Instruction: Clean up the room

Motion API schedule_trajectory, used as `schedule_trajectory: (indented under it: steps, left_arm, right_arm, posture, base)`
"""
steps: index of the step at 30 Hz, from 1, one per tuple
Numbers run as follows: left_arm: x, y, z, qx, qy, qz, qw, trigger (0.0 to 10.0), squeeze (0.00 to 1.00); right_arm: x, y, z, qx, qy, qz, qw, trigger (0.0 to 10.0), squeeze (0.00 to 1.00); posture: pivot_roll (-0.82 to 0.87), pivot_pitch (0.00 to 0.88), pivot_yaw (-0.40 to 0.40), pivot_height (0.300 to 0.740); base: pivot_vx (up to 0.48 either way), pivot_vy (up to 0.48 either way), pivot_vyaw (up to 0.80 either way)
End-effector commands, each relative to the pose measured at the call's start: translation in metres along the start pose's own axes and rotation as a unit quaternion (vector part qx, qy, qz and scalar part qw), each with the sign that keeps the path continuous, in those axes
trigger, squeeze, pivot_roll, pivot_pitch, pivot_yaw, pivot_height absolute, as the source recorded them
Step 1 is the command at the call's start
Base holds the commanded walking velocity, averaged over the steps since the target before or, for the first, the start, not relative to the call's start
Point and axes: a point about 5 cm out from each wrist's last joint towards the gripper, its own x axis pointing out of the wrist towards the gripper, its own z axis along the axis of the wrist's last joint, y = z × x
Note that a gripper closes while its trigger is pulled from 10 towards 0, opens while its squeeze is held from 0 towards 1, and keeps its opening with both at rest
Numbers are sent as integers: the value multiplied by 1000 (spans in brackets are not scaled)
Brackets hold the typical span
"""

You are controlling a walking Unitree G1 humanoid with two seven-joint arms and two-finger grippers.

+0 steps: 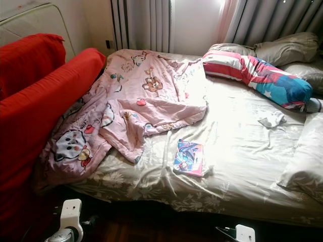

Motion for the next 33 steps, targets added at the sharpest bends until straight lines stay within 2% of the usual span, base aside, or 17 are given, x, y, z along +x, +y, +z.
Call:
schedule_trajectory:
  steps: [1,11,33]
  left_arm:
    - [0,0,-4,3,13,1,1000,10000,0]
    - [0,-1,-4,1,16,2,1000,10000,0]
    - [0,-1,-4,6,16,-2,1000,10000,0]
  right_arm:
    - [-1,-4,1,7,-5,-6,1000,10000,0]
    - [-1,-4,2,9,-8,-8,1000,10000,0]
    - [-1,-4,1,3,-8,-8,1000,10000,0]
  posture:
    - [62,0,-34,740]
    - [61,0,-38,740]
    - [57,0,-34,740]
  base:
    - [0,0,0]
    - [0,0,0]
    - [273,0,0]
